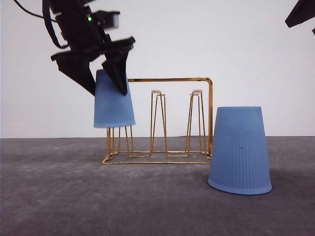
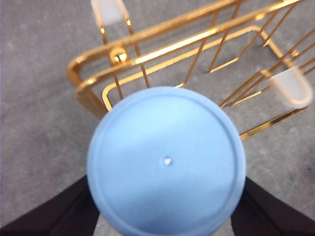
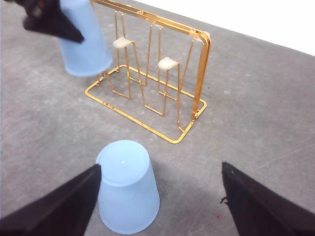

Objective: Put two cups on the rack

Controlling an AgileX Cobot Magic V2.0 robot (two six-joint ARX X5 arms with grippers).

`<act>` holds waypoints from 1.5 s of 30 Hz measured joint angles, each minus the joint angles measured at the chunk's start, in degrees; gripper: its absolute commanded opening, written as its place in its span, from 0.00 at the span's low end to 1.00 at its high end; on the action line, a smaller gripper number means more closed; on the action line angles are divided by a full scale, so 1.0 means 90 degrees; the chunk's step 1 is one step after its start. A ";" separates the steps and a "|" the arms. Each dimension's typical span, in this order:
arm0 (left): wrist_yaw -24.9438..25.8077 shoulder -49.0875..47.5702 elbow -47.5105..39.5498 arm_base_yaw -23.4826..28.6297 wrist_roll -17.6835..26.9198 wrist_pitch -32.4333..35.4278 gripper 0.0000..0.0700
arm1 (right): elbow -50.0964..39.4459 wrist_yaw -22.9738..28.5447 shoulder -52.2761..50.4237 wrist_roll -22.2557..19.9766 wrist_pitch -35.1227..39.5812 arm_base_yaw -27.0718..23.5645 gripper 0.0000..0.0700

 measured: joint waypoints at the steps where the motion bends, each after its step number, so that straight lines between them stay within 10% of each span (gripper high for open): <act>1: 0.0000 0.0066 0.0000 0.0000 0.0002 0.0007 0.57 | 0.0000 0.0000 0.0000 0.0000 0.0000 0.0002 0.71; 8: 0.0000 0.0318 0.0000 0.0000 -0.0002 0.0014 0.75 | 0.0000 0.0000 0.0000 0.0000 0.0000 0.0000 0.71; 27: 0.1283 -0.1102 0.0704 0.0472 0.0002 -0.2813 0.61 | 0.0000 -0.0007 0.0000 0.0103 0.0000 0.0002 0.71; 45: 0.1660 -0.5113 -0.4613 0.0821 -0.1142 0.0511 0.60 | 0.0000 -0.0348 0.0516 0.0660 -0.0125 0.0069 0.72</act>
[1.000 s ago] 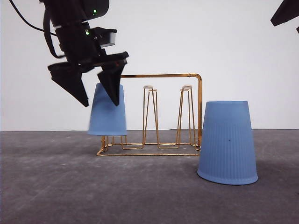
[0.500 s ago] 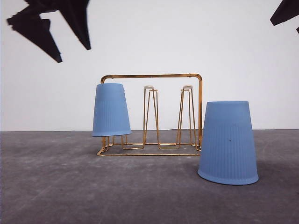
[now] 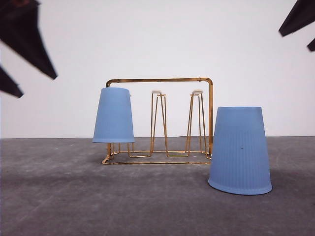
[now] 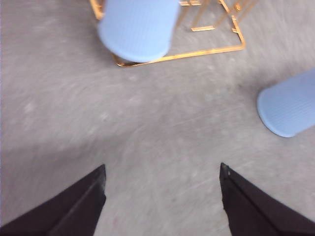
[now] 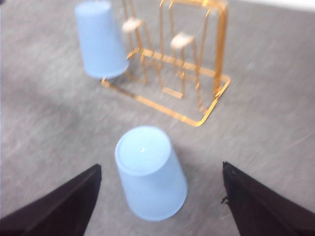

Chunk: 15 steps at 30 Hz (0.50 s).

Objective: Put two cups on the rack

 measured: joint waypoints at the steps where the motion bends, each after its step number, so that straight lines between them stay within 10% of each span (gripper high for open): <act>1: -0.0016 -0.0206 -0.0177 0.0031 -0.0056 0.0002 0.60 | 0.0000 -0.0002 0.0109 0.0006 0.0006 0.0034 0.72; 6: -0.0038 -0.0664 -0.0412 0.0050 -0.0192 -0.0236 0.60 | 0.0000 0.0005 0.0805 0.0011 0.0282 0.0282 0.91; 15: -0.0040 -0.0725 -0.0412 0.0051 -0.0214 -0.0234 0.60 | 0.0000 0.0146 0.2450 0.0011 0.1289 0.0788 0.91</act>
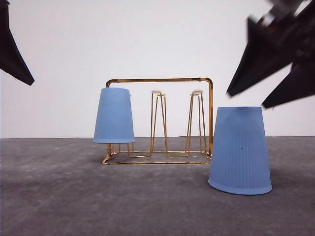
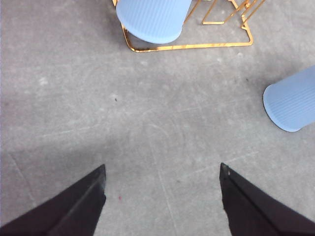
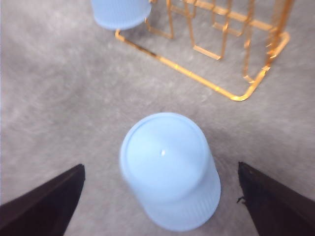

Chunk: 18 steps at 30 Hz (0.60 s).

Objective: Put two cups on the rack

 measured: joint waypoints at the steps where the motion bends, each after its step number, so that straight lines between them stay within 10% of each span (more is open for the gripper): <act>1: 0.0000 0.0000 0.0000 0.0002 0.0000 -0.0002 0.60 | 0.0000 0.0064 0.0192 0.0000 0.0116 0.0030 0.91; 11: 0.0000 0.0000 0.0000 0.0001 0.0000 -0.0001 0.60 | 0.0000 0.0207 0.1655 0.0074 0.0823 0.0091 0.89; 18: 0.0000 0.0000 0.0000 0.0000 0.0000 -0.0002 0.60 | 0.0000 0.0195 0.1891 0.0171 0.1077 0.0093 0.69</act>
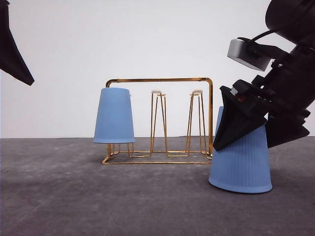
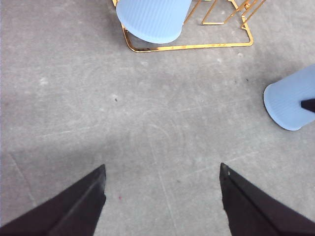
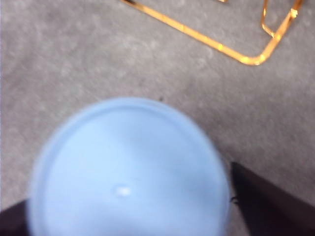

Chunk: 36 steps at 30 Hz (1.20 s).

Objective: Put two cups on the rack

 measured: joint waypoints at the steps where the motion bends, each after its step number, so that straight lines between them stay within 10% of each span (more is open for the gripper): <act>1: 0.0000 0.0000 0.0000 0.0000 0.0000 0.0002 0.60 | 0.0002 0.0006 -0.0008 0.0033 -0.0005 0.0000 0.69; 18: 0.0000 0.0000 0.0000 0.0002 0.0000 0.0002 0.60 | 0.3287 0.0356 -0.0189 0.0329 -0.4149 -0.0002 0.69; 36: 0.0000 0.0000 0.0000 0.0000 0.0001 0.0002 0.60 | 0.5228 0.0505 0.1654 0.0327 -0.3072 -0.0010 0.69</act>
